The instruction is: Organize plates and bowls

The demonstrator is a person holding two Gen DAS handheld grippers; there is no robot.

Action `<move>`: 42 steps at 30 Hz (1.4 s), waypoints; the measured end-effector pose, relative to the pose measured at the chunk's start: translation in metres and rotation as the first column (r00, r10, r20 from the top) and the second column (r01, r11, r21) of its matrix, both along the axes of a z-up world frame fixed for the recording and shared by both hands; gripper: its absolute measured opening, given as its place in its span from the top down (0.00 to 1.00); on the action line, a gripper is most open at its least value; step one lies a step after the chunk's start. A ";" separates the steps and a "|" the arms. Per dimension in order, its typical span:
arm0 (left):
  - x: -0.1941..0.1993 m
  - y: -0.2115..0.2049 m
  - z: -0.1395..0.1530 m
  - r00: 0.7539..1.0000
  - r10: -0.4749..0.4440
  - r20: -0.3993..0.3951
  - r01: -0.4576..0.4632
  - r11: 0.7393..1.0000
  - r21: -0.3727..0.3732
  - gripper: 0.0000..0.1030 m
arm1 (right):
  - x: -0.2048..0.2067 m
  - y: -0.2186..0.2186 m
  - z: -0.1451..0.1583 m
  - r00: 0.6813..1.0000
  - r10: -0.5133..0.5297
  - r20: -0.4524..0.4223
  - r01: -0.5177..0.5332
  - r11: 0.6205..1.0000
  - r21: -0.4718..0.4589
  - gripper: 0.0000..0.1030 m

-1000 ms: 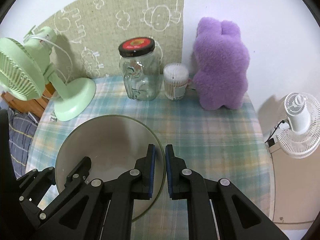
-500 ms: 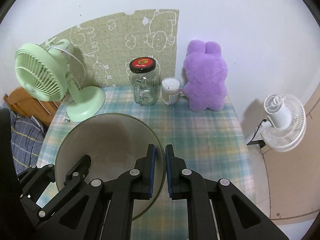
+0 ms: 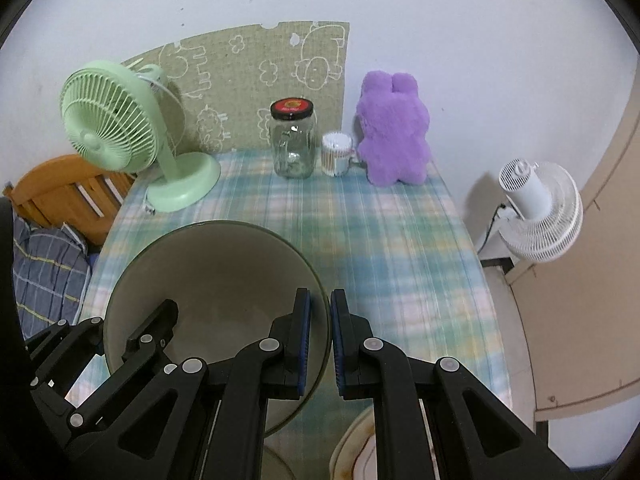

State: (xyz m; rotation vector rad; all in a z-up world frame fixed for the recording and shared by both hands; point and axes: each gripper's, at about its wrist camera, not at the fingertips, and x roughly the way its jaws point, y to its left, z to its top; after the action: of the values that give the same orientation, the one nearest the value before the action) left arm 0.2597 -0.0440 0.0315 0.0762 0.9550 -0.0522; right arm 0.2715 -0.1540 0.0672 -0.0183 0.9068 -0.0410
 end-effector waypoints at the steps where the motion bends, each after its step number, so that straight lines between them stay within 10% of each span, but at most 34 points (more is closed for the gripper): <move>1: -0.006 0.001 -0.001 1.000 -0.005 -0.001 0.005 1.000 0.000 0.86 | -0.005 0.002 -0.001 1.000 -0.004 -0.001 0.004 1.000 -0.001 0.87; 22: -0.086 0.013 -0.053 0.981 -0.158 -0.112 0.155 0.987 -0.033 0.86 | -0.101 0.019 -0.054 0.985 -0.121 -0.120 0.118 0.992 -0.035 0.87; 42: -0.096 0.023 -0.085 0.975 -0.138 -0.172 0.139 0.990 -0.003 0.86 | -0.108 0.029 -0.093 0.968 -0.120 -0.219 0.115 0.993 -0.032 0.87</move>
State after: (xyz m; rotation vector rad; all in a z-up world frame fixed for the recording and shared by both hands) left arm 0.1636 -0.0211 -0.0534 0.1486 1.1219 -0.1858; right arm 0.1631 -0.1250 -0.0256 0.0134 1.1298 -0.1609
